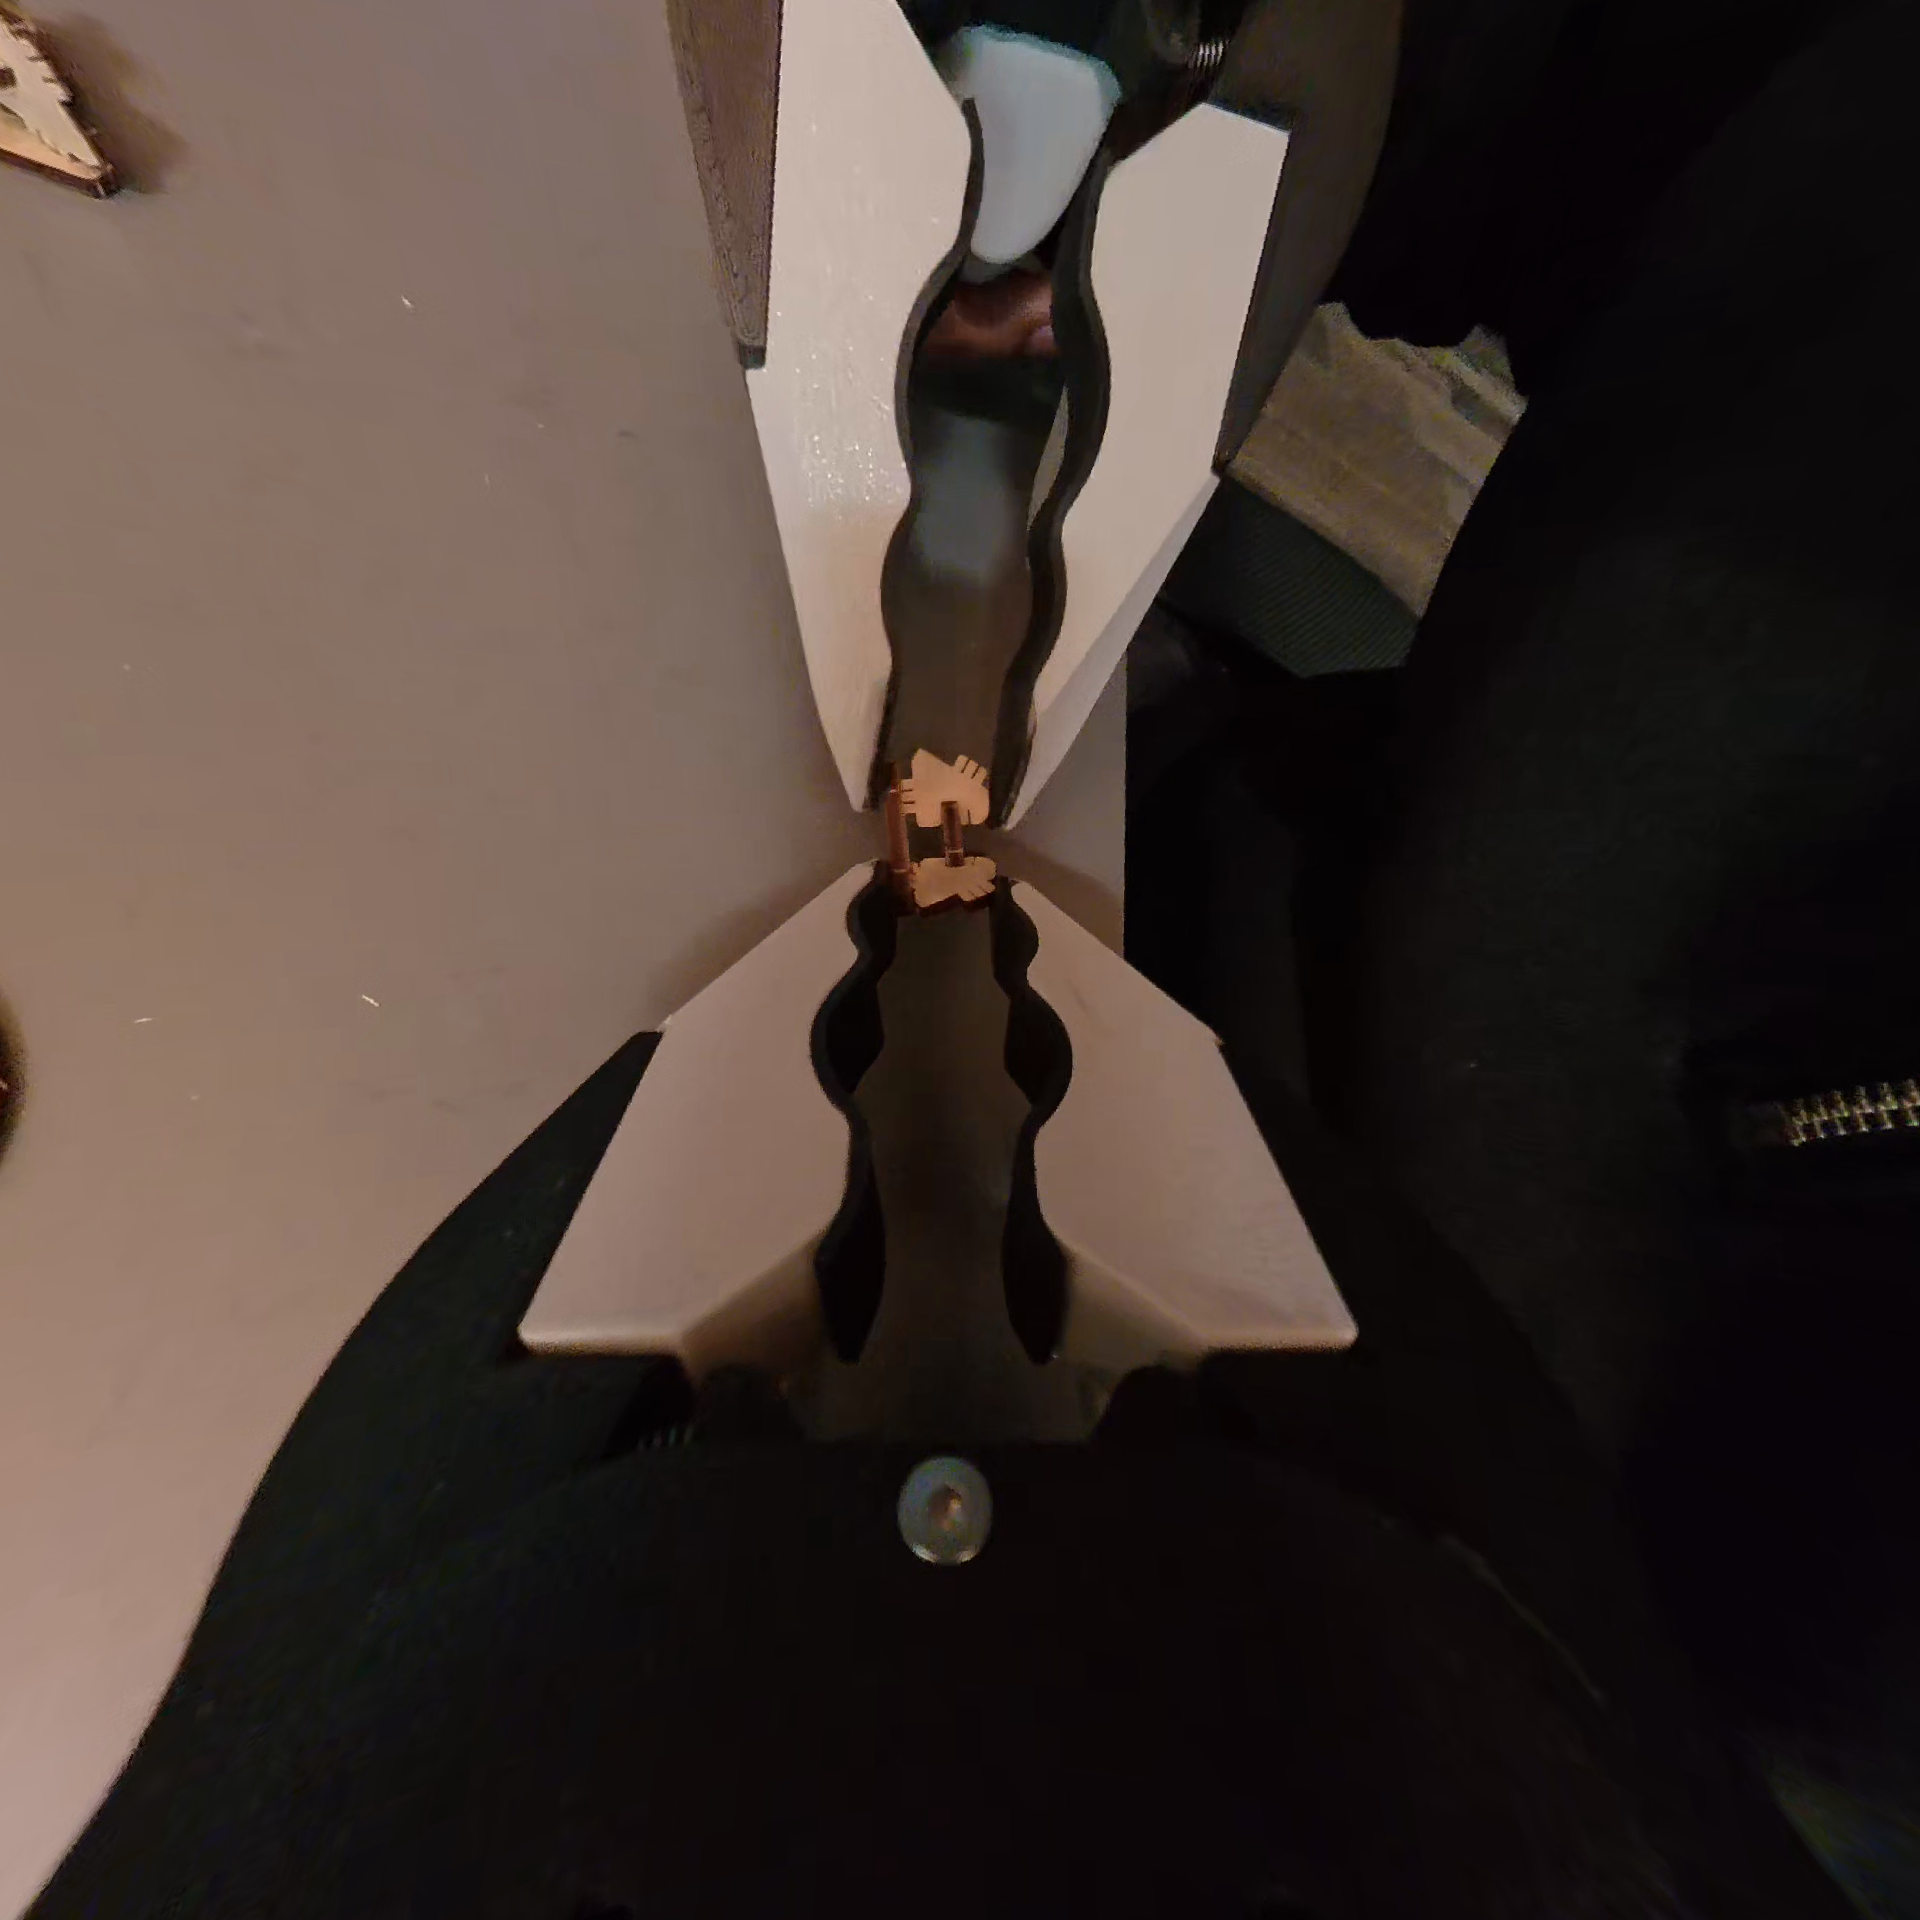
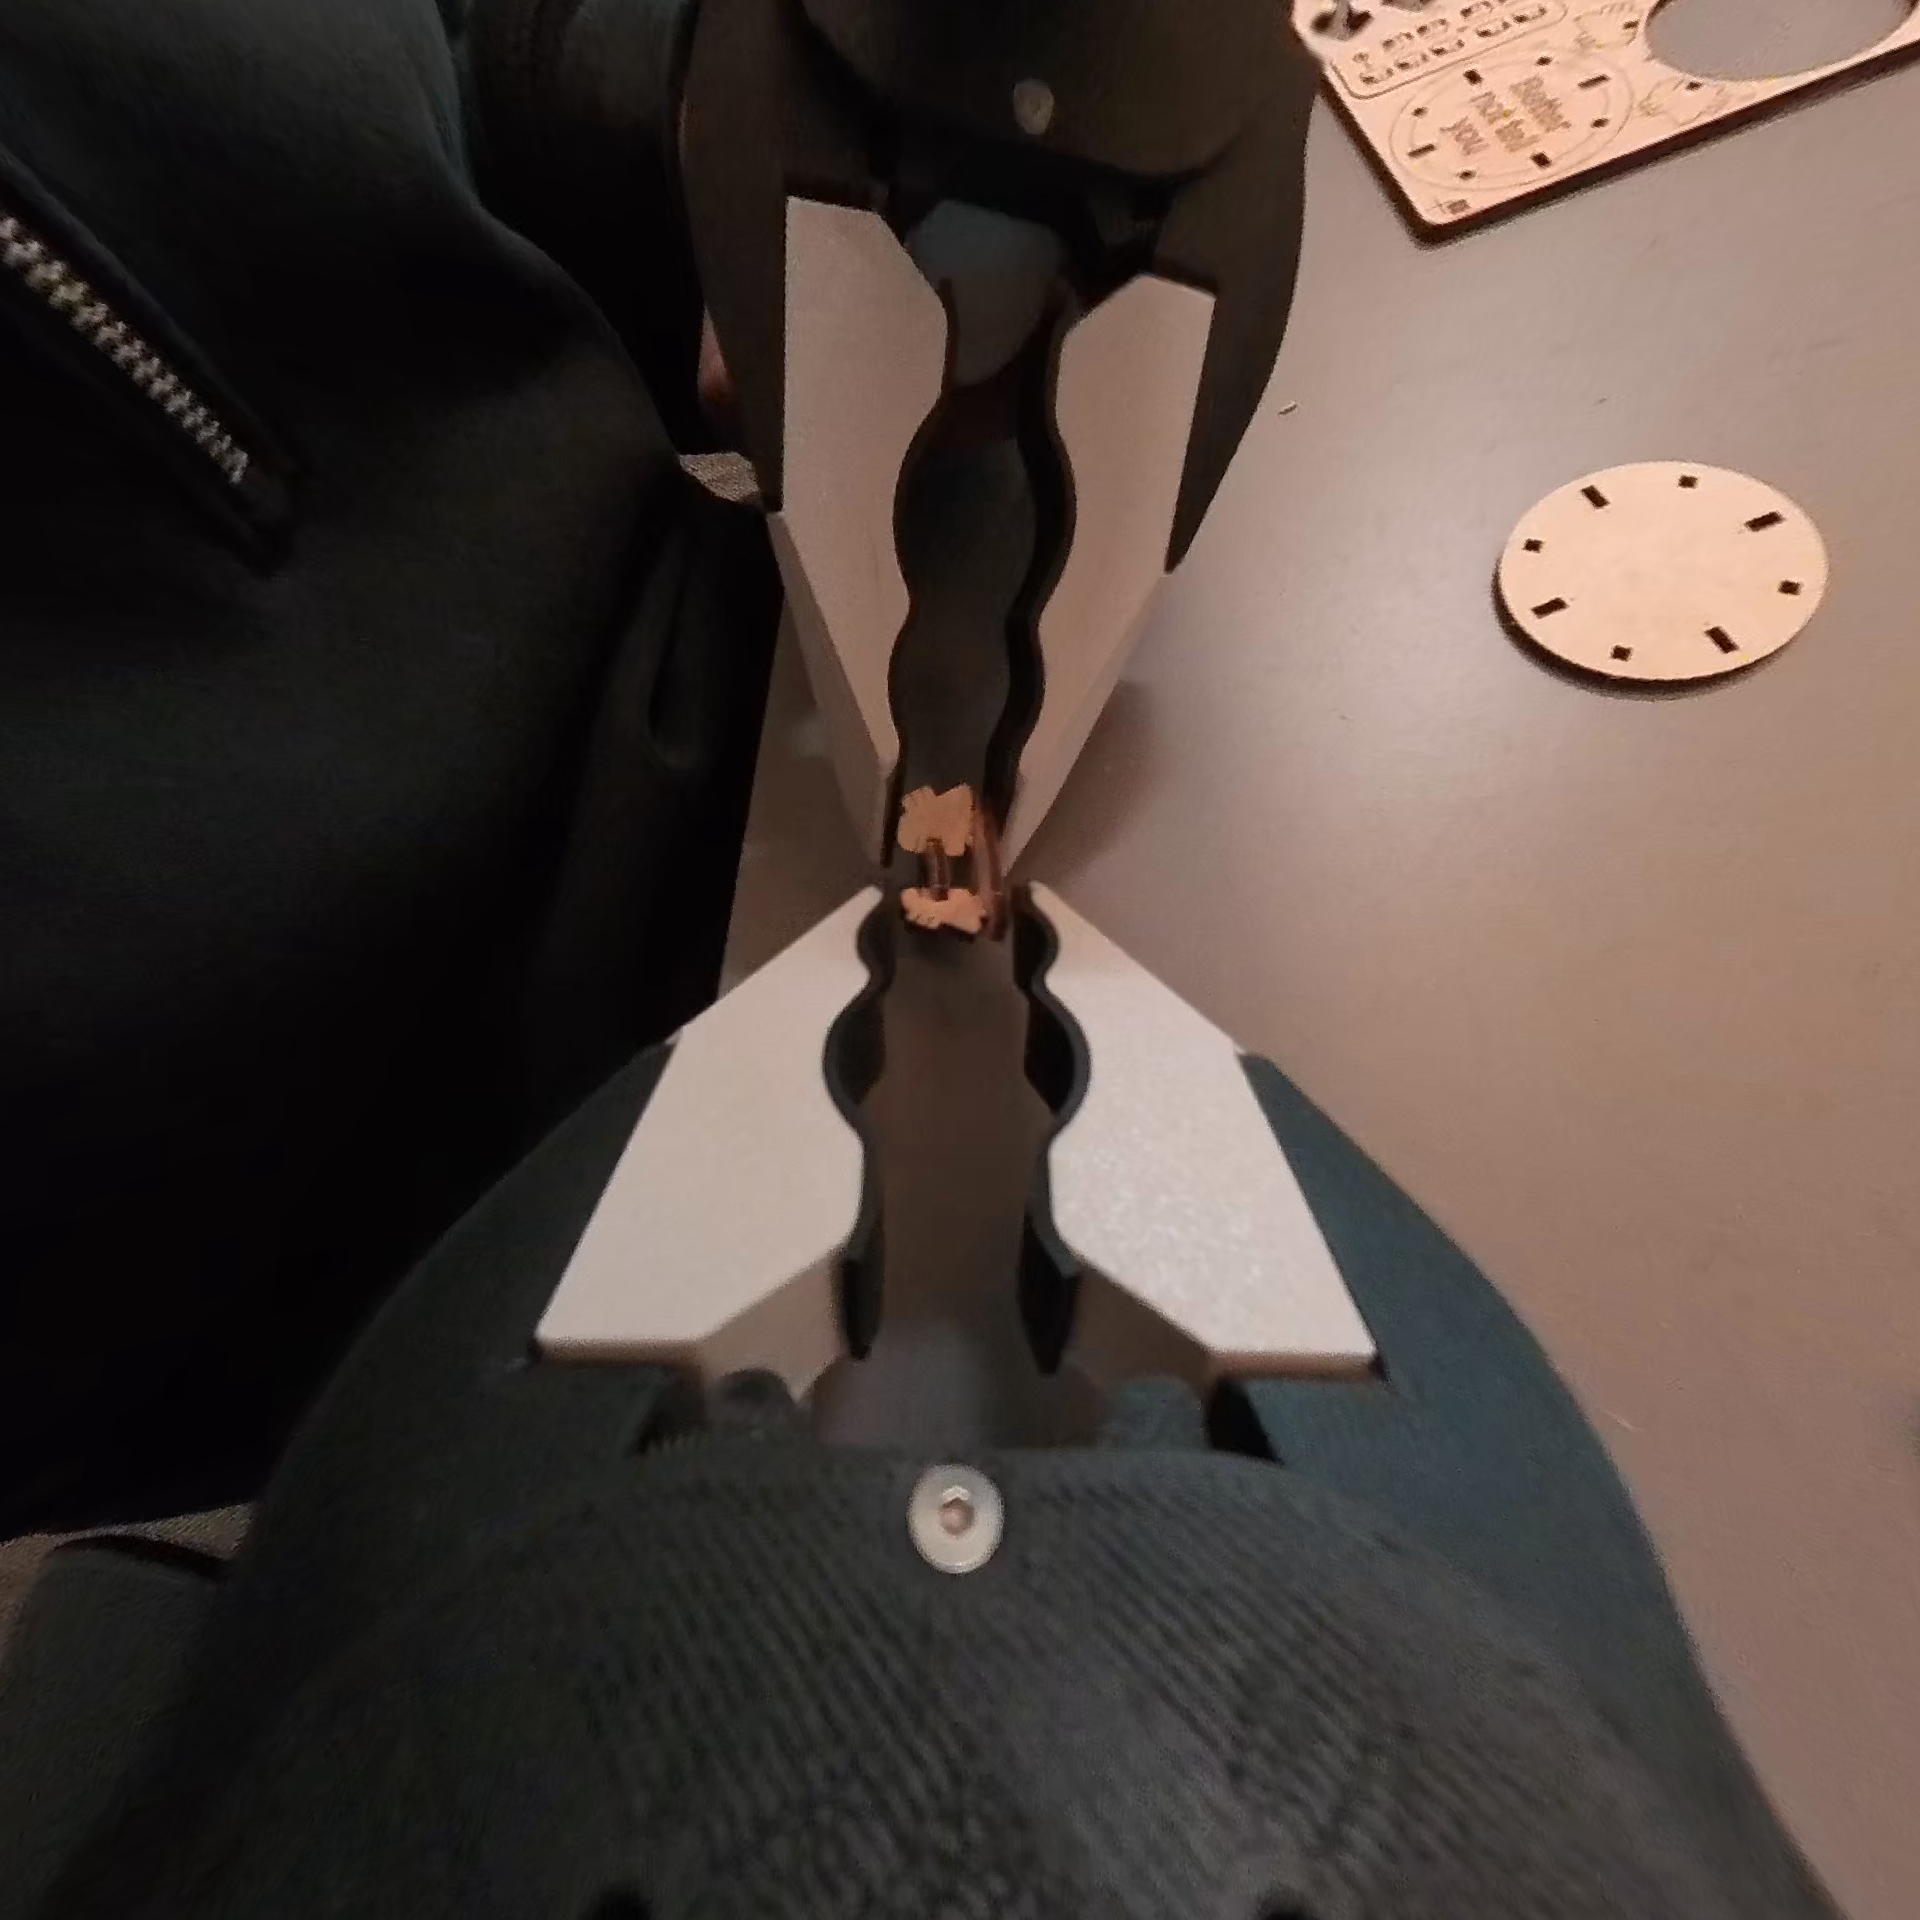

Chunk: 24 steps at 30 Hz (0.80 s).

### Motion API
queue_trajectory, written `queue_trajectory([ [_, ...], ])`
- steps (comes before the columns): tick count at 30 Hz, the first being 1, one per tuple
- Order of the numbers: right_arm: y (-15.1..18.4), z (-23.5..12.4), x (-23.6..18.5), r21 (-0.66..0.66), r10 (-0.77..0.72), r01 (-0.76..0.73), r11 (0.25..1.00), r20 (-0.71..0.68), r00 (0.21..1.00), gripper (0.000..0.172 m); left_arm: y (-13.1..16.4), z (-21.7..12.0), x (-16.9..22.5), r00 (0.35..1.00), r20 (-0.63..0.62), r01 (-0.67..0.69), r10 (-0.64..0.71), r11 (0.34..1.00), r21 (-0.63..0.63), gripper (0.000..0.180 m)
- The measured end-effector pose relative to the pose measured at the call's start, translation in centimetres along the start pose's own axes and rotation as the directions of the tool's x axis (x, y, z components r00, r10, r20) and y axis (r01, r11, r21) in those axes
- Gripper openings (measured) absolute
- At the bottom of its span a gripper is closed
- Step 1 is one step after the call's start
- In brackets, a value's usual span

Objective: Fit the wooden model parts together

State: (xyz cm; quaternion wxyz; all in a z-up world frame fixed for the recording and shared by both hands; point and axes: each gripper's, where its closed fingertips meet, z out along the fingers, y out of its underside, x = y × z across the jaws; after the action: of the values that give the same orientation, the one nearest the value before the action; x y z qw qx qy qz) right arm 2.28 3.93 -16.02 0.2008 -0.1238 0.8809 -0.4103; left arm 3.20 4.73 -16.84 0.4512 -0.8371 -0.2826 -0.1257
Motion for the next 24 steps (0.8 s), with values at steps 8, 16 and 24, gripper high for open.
queue_trajectory([
  [8,-0.07,0.02,0.1,0.039,0.028,-0.029,0.999,0.023,0.999,0.019,-0.11,-0.09,-0.12,1.0,-0.021,0.01,-0.01,1.0,0.015,0.018],
  [16,-0.01,0.04,-0.01,0.032,0.042,-0.045,0.998,0.065,0.997,0.019,-0.11,-0.1,-0.05,0.999,-0.04,0.021,-0.02,1.0,0.013,0.018],
  [24,0.04,0.07,-0.08,0.016,0.014,-0.016,1.0,0.093,0.996,0.018,-0.08,-0.1,0.02,0.998,-0.052,0.021,-0.021,1.0,0.009,0.018],
])
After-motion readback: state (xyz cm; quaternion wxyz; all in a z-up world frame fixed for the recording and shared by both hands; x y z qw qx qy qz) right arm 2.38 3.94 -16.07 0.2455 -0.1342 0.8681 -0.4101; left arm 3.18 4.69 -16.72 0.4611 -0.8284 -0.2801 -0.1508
